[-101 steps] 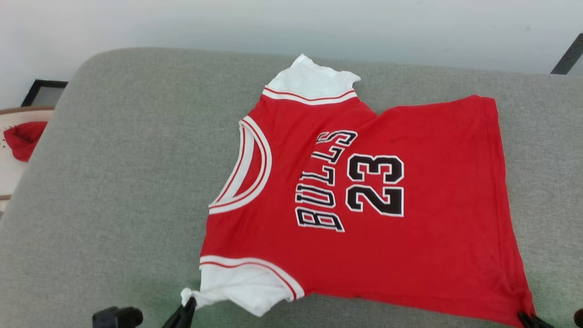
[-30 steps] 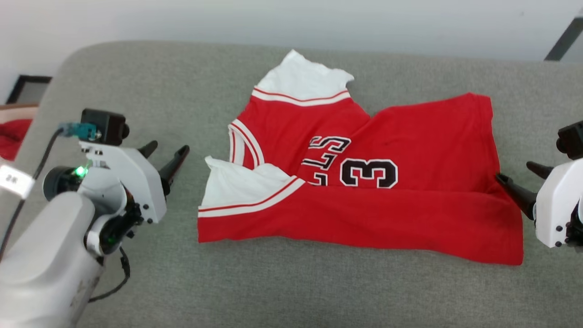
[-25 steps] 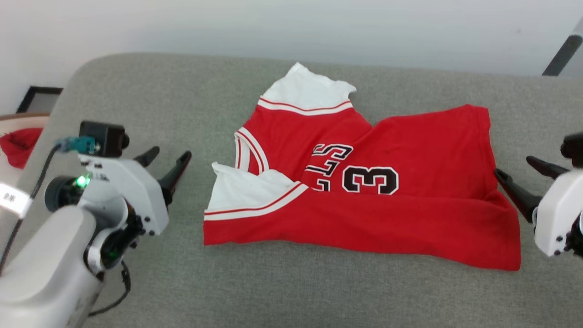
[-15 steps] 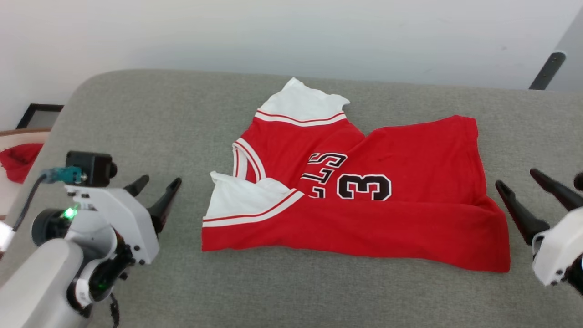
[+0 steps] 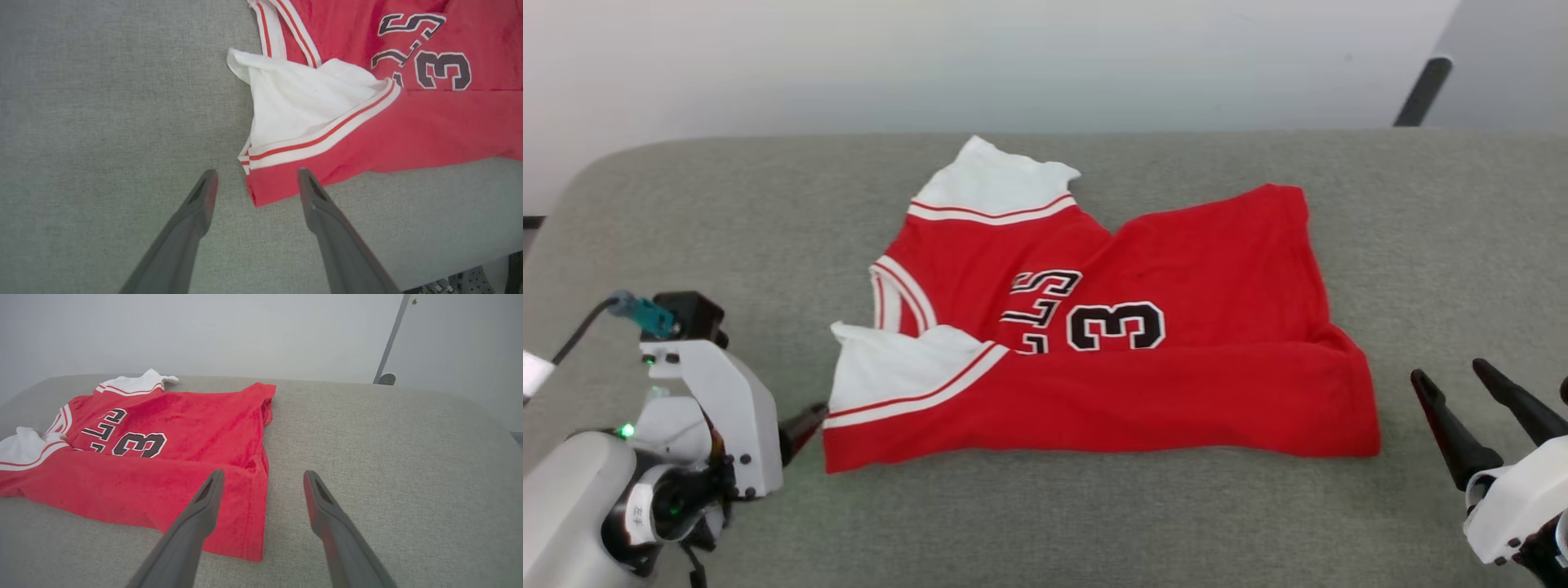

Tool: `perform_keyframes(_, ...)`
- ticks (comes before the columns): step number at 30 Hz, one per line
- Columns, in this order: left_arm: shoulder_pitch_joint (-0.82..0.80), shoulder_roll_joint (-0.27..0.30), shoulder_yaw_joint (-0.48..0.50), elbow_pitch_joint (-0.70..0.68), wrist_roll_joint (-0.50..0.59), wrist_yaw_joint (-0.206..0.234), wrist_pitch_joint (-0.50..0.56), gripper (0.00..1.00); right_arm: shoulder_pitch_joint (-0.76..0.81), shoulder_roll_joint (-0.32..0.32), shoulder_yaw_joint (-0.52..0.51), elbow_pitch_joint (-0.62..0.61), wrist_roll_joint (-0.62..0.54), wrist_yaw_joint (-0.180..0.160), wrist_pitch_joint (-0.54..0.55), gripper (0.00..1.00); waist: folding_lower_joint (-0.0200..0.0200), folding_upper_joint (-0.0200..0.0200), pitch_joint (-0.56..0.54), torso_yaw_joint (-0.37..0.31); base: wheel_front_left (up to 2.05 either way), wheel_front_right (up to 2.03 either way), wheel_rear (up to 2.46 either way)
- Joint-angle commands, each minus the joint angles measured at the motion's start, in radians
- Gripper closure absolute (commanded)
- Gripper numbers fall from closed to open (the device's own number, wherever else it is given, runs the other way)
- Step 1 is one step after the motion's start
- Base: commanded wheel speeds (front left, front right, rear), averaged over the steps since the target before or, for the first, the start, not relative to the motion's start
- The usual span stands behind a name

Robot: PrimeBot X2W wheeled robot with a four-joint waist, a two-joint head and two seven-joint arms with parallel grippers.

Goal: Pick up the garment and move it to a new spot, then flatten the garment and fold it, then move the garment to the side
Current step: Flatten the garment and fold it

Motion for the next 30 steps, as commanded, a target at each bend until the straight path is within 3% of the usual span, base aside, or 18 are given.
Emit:
perform_keyframes(1,-0.012,0.012,-0.009,0.005,-0.014,0.01,0.042,0.0,0.018,0.011,-0.014,-0.011,-0.007,-0.001,0.004,0.0,0.0,0.0,0.019,-0.034,0.0,0.0,0.0)
perform_keyframes(10,-0.037,0.007,-0.047,0.08,-0.039,0.023,0.16,0.0,0.032,0.036,-0.041,-0.035,0.002,-0.001,0.01,0.0,0.0,0.0,0.063,-0.074,0.0,0.0,0.0)
perform_keyframes(23,-0.094,-0.07,-0.098,0.291,-0.009,-0.045,0.147,0.0,0.011,0.043,-0.034,-0.052,0.001,-0.001,0.033,0.0,0.0,0.0,0.095,-0.084,0.0,0.0,0.0)
perform_keyframes(24,-0.099,-0.078,-0.1,0.303,-0.009,-0.048,0.143,0.12,0.01,0.044,-0.034,-0.052,0.004,-0.001,0.04,0.0,0.0,0.0,0.097,-0.083,0.0,0.0,0.0)
perform_keyframes(26,-0.109,-0.089,-0.105,0.327,-0.005,-0.064,0.137,1.0,0.009,0.041,-0.028,-0.056,0.012,-0.001,0.06,0.0,0.0,0.0,0.1,-0.082,0.0,0.0,0.0)
perform_keyframes(30,-0.118,-0.105,-0.109,0.357,-0.017,-0.083,0.149,1.0,0.011,0.041,-0.025,-0.061,0.027,-0.001,0.1,0.0,0.0,0.0,0.103,-0.079,0.0,0.0,0.0)
